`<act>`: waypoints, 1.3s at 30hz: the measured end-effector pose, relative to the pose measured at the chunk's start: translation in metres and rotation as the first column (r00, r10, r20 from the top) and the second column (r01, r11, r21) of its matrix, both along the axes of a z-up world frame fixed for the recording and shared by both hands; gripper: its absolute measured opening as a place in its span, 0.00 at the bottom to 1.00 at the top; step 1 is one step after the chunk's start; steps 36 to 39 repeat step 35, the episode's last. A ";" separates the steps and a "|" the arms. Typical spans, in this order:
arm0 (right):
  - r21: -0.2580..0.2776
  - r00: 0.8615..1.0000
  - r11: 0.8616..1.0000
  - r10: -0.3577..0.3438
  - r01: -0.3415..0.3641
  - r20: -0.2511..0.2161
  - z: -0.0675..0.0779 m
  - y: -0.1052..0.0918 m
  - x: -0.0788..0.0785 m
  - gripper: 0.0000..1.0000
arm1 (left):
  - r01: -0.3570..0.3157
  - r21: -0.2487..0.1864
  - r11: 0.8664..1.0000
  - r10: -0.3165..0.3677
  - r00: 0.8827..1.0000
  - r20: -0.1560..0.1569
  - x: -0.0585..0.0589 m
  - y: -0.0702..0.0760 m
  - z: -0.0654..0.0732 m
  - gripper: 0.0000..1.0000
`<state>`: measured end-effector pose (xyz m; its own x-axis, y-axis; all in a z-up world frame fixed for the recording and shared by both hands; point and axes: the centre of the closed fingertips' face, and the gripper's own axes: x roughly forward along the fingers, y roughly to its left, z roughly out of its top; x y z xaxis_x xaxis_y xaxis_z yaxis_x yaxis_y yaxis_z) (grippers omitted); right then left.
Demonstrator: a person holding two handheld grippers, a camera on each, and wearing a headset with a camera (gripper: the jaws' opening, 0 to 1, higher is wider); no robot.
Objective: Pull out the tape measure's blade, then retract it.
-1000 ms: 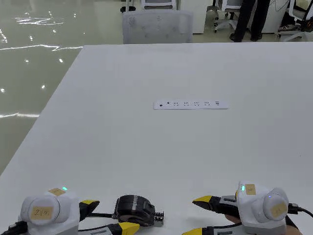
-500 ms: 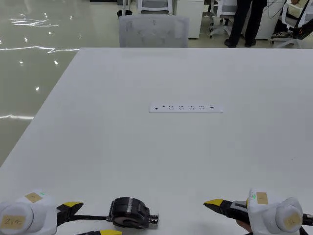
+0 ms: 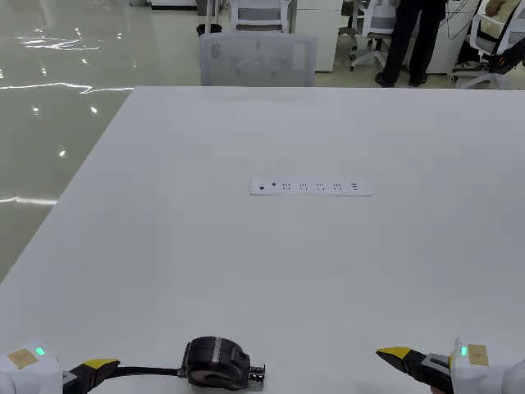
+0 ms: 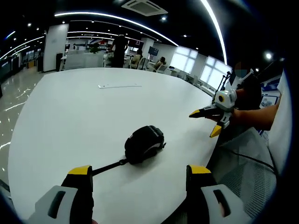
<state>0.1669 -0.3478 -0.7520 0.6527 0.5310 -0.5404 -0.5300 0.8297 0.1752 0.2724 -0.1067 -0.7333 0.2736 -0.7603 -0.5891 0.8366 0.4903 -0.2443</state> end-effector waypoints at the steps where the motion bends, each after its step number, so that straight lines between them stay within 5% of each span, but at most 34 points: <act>1: 0.001 1.000 1.000 -0.006 0.006 0.001 0.001 -0.001 -0.001 0.82 | 0.001 0.000 1.000 -0.001 1.000 0.005 0.000 0.001 0.000 0.80; 16: -0.021 0.997 0.996 -0.082 0.081 -0.015 0.003 -0.025 -0.021 0.90 | 0.007 0.012 1.000 -0.007 1.000 0.027 -0.003 0.015 0.001 0.90; 39: -0.051 0.995 0.994 -0.099 0.097 -0.033 0.002 -0.034 -0.033 0.97 | -0.004 0.016 1.000 0.004 0.999 0.039 -0.004 0.032 0.001 0.97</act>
